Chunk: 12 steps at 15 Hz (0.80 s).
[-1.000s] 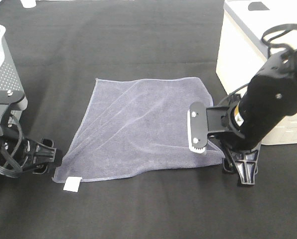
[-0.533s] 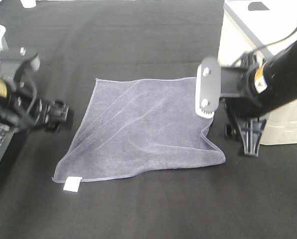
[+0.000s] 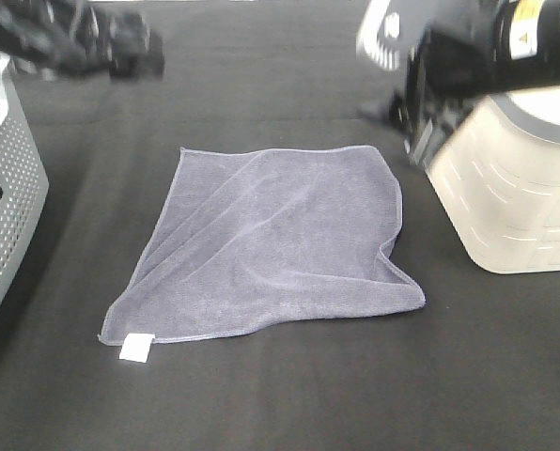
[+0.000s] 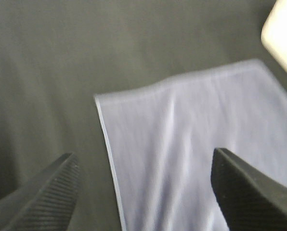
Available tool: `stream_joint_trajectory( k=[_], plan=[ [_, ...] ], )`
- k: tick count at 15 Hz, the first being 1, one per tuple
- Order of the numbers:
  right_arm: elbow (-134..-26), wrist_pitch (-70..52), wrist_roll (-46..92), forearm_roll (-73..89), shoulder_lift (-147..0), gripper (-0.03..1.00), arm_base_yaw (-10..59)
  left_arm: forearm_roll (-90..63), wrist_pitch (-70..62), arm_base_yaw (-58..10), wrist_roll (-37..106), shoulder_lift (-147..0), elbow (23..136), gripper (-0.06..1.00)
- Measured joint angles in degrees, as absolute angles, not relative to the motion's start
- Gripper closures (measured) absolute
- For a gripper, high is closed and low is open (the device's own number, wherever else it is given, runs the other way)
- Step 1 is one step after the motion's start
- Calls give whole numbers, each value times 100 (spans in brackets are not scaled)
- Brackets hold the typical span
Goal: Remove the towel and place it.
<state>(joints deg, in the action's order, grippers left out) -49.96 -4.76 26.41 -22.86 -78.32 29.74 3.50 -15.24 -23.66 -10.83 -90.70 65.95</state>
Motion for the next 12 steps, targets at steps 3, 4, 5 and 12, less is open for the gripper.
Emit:
stream_joint_trajectory(
  k=[3, 4, 5, 12],
  plan=[
    [-5901, -590, 991, -2217, -7844, 23, 2681, 487, -1937, -1948, -1083, -9070, 7448, 23],
    [-6234, -768, 378, -2194, -7855, 24, 2475, 613, -2166, -1782, -1083, -9070, 7741, 23],
    [-6583, -1031, -132, -2177, -7895, 25, 2223, 733, -2378, -1633, -1083, -9070, 8004, 23],
    [-9843, -4687, -206, -951, -9408, 25, 1083, 814, -3971, -544, -842, -9076, 9311, 23]
  ],
)
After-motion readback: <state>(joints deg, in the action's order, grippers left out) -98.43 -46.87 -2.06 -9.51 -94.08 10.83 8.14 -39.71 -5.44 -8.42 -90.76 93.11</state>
